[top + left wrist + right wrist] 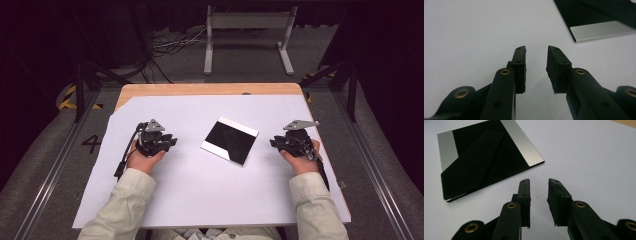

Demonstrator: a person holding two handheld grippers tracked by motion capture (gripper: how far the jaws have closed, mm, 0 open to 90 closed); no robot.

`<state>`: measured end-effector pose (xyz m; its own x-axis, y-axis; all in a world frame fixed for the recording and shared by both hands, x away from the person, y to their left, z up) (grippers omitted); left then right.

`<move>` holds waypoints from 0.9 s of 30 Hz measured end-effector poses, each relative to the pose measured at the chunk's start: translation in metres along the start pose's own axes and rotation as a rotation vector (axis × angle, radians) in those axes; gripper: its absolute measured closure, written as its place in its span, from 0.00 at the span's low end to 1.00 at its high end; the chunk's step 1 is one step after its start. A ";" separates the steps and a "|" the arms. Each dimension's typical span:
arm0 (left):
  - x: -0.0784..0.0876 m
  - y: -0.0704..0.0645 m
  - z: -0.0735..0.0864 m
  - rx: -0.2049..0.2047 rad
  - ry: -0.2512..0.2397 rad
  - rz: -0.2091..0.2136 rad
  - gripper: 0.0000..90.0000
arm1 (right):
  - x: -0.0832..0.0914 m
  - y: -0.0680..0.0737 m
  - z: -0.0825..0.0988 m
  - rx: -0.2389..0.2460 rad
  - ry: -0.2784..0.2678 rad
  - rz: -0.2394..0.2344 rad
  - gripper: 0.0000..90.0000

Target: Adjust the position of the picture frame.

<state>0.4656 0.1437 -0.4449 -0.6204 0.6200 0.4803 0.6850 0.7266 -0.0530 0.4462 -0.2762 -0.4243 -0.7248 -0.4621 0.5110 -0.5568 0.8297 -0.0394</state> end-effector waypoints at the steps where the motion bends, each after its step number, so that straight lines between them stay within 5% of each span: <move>1: 0.001 0.000 -0.002 -0.006 -0.011 0.004 0.77 | 0.001 0.000 0.000 0.002 -0.003 -0.007 0.78; 8: -0.001 0.003 -0.003 0.034 -0.029 0.001 0.81 | 0.004 -0.002 0.001 -0.007 -0.014 -0.019 0.76; 12: -0.004 0.003 -0.005 0.072 -0.031 0.027 0.95 | 0.007 -0.003 0.003 -0.015 -0.014 -0.020 0.78; 18: -0.013 -0.010 -0.014 0.025 0.018 0.066 1.00 | 0.014 -0.003 0.003 -0.039 -0.028 -0.033 0.79; 27: -0.030 -0.013 -0.021 0.050 0.039 0.084 1.00 | 0.020 0.001 0.004 -0.047 -0.022 -0.042 0.80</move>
<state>0.4836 0.1092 -0.4400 -0.5455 0.6685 0.5056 0.7138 0.6867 -0.1379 0.4294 -0.2865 -0.4176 -0.7099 -0.5034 0.4925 -0.5677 0.8229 0.0228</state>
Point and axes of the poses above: each handheld gripper's, and its own axes: x roughly backward along the jaws, z roughly out of its underside, y roughly to its left, the point moved 4 cm from there along -x, roughly forward along the jaws, and after that the axes turned 12 degrees about -y, right-handed, at the moved point
